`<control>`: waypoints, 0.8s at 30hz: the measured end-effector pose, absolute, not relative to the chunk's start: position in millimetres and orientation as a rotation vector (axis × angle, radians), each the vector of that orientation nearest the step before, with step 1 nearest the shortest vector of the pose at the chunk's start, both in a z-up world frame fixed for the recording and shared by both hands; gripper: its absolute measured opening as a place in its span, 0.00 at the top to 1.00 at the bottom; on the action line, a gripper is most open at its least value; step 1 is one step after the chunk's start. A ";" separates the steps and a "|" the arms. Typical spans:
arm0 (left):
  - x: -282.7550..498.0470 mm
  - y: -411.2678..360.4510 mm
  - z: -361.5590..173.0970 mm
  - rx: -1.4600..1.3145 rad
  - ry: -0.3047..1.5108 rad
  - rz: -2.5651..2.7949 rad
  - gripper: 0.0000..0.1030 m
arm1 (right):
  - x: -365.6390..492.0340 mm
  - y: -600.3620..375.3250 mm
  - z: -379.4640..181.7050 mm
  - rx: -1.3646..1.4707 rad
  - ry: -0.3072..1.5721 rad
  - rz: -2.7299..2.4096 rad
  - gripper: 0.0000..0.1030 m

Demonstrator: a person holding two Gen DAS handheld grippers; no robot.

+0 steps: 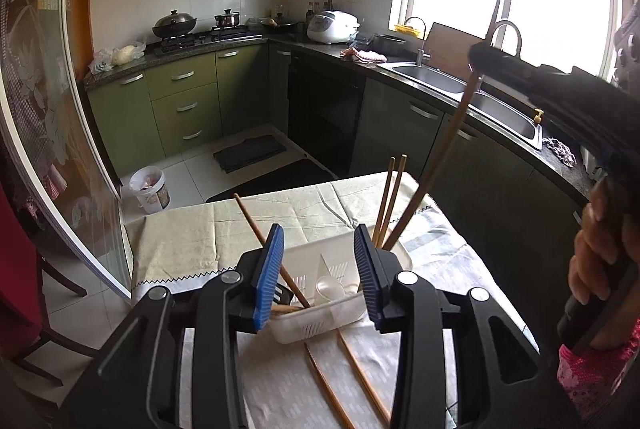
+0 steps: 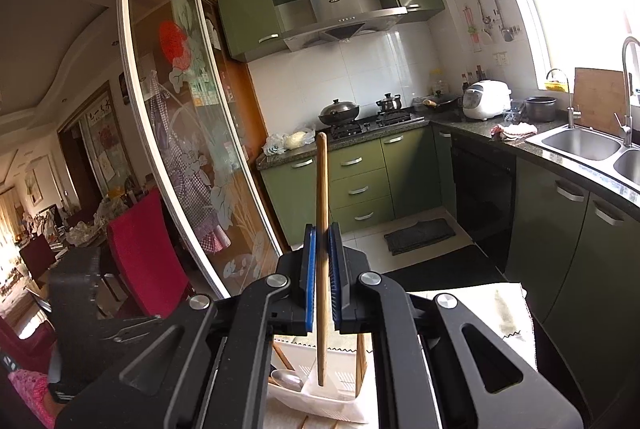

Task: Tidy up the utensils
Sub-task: 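Hold both chopsticks over the white holder and open both grippers to drop them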

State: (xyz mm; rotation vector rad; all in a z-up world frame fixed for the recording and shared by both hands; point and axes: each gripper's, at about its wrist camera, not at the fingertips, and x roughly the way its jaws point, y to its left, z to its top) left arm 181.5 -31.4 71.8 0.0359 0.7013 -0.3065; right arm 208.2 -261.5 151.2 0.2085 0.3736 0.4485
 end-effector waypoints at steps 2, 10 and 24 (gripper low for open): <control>168.9 -28.0 69.9 0.043 0.708 -0.317 0.66 | 216.0 -258.5 139.7 0.202 0.396 0.442 0.93; 132.9 -7.9 34.6 0.041 0.826 -0.342 0.65 | 237.5 -248.1 87.9 0.166 0.505 0.419 0.93; 138.0 -2.1 -41.4 0.000 1.039 -0.332 0.62 | 179.5 -251.5 45.7 0.050 0.545 0.406 0.73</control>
